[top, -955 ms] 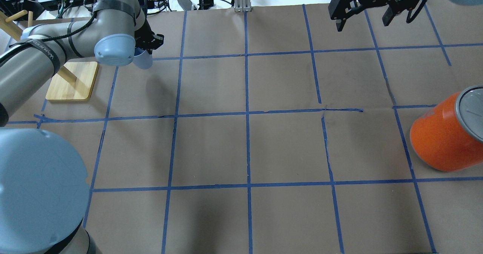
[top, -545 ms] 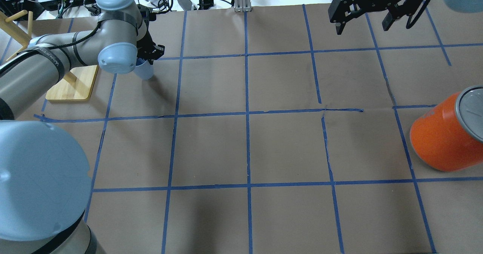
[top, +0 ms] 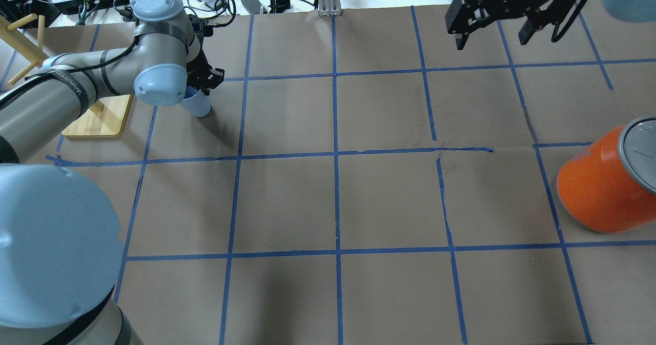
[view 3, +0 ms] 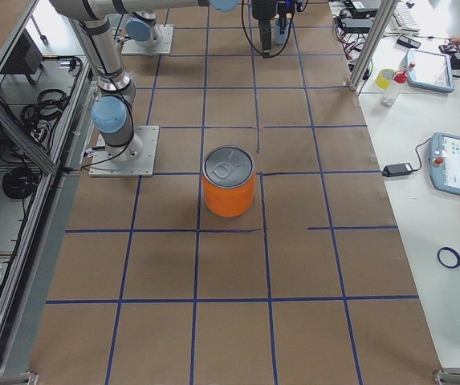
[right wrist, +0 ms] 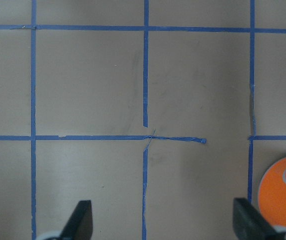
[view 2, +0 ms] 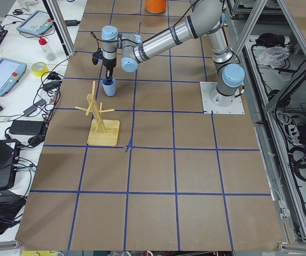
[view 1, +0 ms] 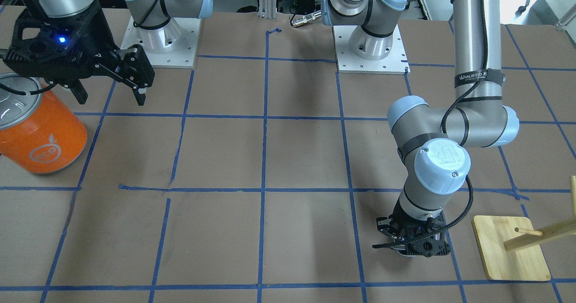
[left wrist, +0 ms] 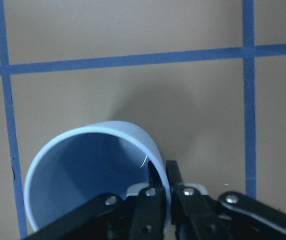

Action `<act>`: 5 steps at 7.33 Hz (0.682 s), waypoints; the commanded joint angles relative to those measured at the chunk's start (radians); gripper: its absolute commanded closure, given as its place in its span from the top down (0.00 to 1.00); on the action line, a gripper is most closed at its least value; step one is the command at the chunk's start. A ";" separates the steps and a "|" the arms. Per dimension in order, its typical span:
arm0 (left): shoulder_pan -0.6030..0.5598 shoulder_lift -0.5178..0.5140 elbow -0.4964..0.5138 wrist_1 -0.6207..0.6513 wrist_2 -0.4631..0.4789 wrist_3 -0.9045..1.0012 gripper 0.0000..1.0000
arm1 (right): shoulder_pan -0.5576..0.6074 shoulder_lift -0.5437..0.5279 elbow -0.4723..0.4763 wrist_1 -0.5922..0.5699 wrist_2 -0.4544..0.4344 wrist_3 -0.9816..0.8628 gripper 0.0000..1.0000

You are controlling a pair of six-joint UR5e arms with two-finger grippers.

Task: Flip cup
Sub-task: 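Lower the upright cup onto the table near the wooden stand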

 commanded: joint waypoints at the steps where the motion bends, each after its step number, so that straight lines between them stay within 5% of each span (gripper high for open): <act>1: 0.000 0.028 0.019 -0.078 0.000 -0.001 1.00 | 0.000 -0.002 0.001 0.001 -0.006 0.000 1.00; 5: -0.009 0.247 0.105 -0.426 -0.024 -0.084 1.00 | -0.003 -0.005 0.003 0.002 -0.003 0.000 1.00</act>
